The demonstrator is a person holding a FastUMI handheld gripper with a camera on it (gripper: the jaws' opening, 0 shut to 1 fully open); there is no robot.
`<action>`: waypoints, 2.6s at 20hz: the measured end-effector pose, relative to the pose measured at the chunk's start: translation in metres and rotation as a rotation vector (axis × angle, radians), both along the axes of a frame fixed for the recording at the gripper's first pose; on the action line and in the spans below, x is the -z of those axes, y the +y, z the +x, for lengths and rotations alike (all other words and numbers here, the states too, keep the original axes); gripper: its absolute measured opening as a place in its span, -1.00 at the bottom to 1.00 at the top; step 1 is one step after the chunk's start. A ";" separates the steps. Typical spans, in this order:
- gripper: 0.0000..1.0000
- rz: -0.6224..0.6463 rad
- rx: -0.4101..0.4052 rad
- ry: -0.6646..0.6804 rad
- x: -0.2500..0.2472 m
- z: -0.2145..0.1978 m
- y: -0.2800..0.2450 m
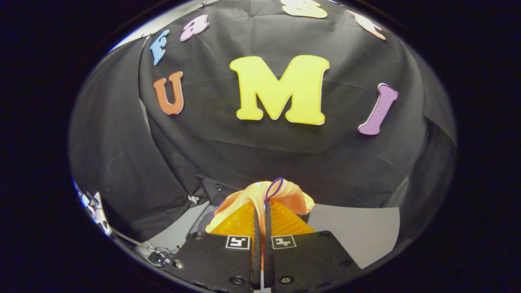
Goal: Put the clothes into the washing machine and then close the washing machine lid.
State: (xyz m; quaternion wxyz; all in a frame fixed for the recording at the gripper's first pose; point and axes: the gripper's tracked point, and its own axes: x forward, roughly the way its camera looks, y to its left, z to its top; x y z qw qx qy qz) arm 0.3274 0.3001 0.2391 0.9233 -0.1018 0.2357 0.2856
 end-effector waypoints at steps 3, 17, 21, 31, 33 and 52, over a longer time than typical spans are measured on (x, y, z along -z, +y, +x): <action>-0.87 -0.004 -0.033 0.009 0.005 -0.006 0.021; -0.87 -0.045 -0.079 0.112 0.111 0.001 0.083; -0.87 -0.052 -0.081 0.161 0.144 0.001 0.094; -0.88 -0.119 -0.042 0.253 0.223 0.011 0.096; -0.88 -0.116 -0.039 0.296 0.245 0.012 0.098; -0.88 -0.156 0.101 0.406 0.387 0.037 0.110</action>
